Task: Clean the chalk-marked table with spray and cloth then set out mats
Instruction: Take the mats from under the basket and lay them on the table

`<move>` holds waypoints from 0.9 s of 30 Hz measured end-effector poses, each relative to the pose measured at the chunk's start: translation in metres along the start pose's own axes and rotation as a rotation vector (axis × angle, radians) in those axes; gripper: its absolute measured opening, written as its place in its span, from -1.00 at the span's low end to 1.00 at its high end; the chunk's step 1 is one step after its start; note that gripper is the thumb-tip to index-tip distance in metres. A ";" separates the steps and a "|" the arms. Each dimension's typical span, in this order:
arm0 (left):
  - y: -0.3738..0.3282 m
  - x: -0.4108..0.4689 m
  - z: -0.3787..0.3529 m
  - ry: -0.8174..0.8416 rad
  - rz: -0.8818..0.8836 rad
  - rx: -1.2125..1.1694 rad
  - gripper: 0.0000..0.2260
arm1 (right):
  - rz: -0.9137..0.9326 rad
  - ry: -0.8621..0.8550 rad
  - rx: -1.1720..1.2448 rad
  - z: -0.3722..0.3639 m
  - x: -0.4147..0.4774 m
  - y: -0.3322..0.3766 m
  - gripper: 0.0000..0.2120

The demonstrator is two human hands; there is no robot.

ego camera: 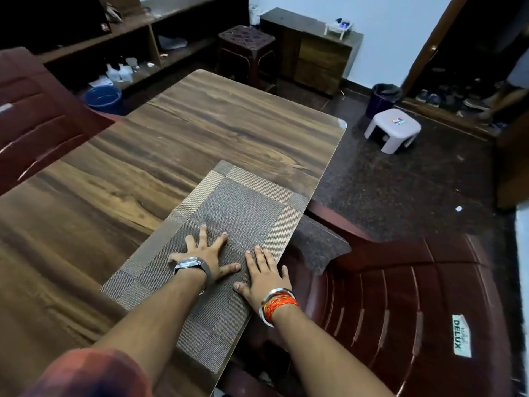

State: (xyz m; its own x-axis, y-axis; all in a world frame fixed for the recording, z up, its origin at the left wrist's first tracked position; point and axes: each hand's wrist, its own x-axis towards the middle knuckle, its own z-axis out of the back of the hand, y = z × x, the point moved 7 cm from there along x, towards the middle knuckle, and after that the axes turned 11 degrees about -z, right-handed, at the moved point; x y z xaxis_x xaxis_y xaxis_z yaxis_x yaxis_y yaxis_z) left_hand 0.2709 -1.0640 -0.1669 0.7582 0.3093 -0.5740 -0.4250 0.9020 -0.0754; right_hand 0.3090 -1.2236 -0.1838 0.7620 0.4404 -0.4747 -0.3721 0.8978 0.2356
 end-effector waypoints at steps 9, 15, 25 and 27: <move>0.000 0.010 0.007 0.018 -0.015 -0.012 -0.12 | -0.033 0.040 0.078 0.004 0.002 -0.002 -0.25; -0.003 0.012 0.006 0.011 -0.016 -0.043 -0.12 | -0.056 0.074 0.109 0.007 0.009 -0.008 -0.24; -0.012 0.015 0.015 0.003 -0.030 -0.059 -0.12 | -0.079 0.061 0.120 0.014 0.013 -0.015 -0.26; -0.012 0.015 0.016 0.004 -0.030 -0.061 -0.12 | -0.073 0.066 0.130 0.013 0.013 -0.016 -0.25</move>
State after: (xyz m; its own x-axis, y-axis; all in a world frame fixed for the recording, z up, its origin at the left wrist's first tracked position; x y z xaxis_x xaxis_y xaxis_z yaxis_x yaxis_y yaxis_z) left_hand 0.2957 -1.0653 -0.1612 0.7691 0.2806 -0.5743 -0.4314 0.8909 -0.1424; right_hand 0.3320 -1.2321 -0.1823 0.7463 0.3769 -0.5486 -0.2421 0.9215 0.3038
